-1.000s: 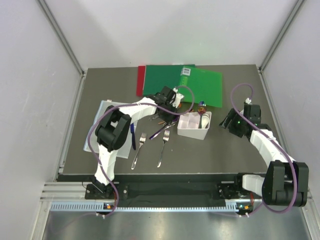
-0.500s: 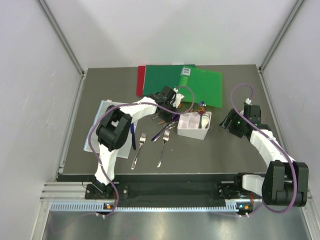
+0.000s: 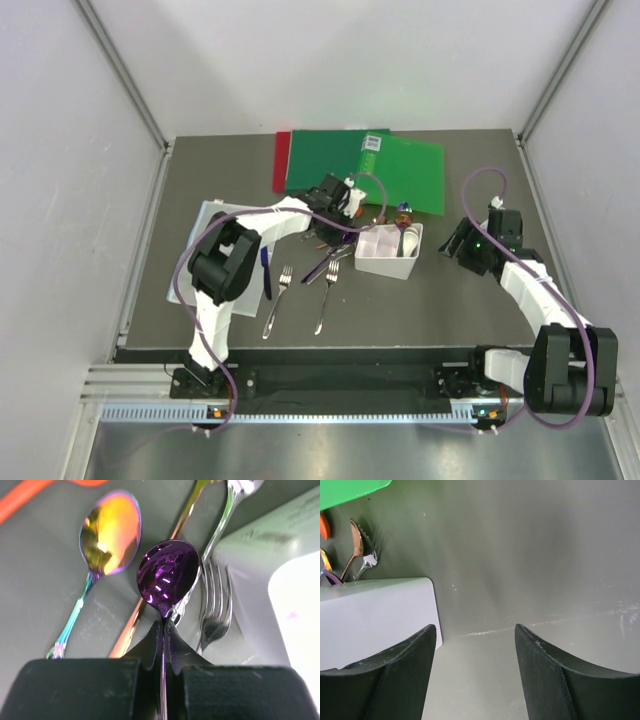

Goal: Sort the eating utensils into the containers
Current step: Pick up the spoon from the center of the board.

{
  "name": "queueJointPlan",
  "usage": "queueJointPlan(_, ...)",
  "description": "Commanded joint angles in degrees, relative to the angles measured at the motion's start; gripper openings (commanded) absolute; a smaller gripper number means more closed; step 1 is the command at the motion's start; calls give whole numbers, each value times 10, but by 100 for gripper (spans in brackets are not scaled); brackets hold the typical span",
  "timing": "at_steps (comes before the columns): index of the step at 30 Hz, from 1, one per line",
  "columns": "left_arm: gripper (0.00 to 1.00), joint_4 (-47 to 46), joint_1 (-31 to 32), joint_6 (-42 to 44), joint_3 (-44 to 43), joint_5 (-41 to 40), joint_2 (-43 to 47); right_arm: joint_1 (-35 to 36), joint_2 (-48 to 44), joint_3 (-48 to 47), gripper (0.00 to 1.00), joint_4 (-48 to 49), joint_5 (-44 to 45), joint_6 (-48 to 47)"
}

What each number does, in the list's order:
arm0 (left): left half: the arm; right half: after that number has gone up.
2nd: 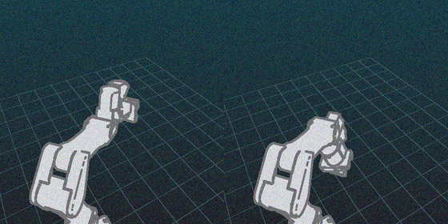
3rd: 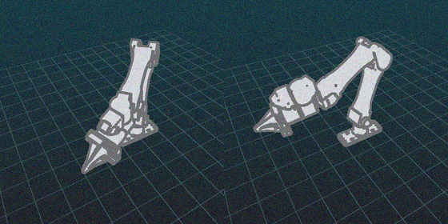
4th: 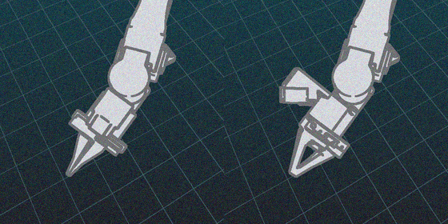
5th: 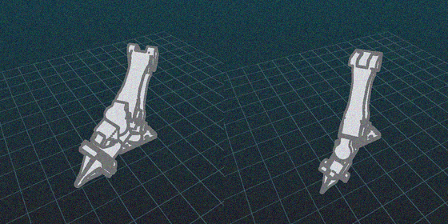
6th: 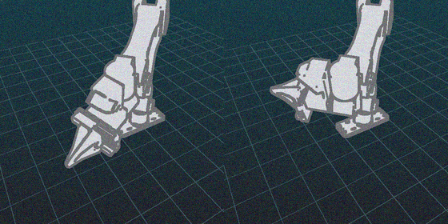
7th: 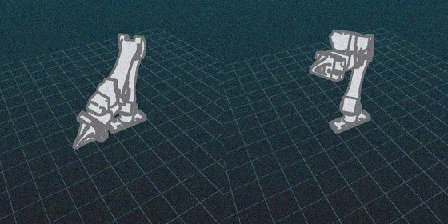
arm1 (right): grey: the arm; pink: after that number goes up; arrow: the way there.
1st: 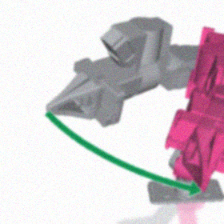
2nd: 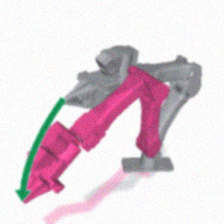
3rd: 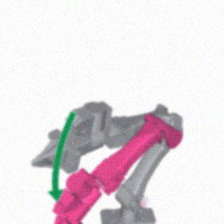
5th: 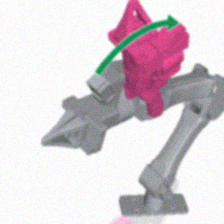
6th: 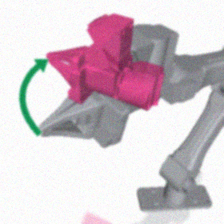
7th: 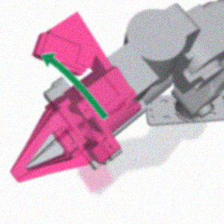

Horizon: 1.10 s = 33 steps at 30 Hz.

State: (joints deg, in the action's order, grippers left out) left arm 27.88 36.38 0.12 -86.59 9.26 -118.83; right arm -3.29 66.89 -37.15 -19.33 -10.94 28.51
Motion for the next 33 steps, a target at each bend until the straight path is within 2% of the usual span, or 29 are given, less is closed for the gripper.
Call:
queueJointPlan(1, 0, 8, 0, 1, 25, -17, 58, -11, -16, -4, 64, 11, -9, -4)
queueJointPlan(11, 0, -42, -18, -40, 94, -52, 177, -11, -28, 0, 64, 7, -10, -1)
queueJointPlan(19, 0, -106, -26, -79, 188, -72, 292, -11, -33, 5, 64, 9, -11, 4)
queueJointPlan(22, 0, -163, -26, -114, 236, -73, 363, -11, -34, 6, 64, 10, -11, 8)
queueJointPlan(23, 0, -208, -27, -138, 248, -65, 379, -11, -35, 7, 64, 10, -11, 8)
queueJointPlan(24, 0, -229, -25, -150, 269, -32, 405, -11, -35, 8, 64, 11, -11, 9)
queueJointPlan(28, 0, -300, -18, -202, 274, 12, 421, -11, -34, 10, 64, 16, -15, 17)
queueJointPlan(31, 0, -324, 3, -204, 250, 9, 405, -8, -39, 11, 64, 17, -22, 19)
queueJointPlan(33, 0, -373, 12, -211, 245, 7, 388, -8, -46, 10, 63, 14, -22, 20)
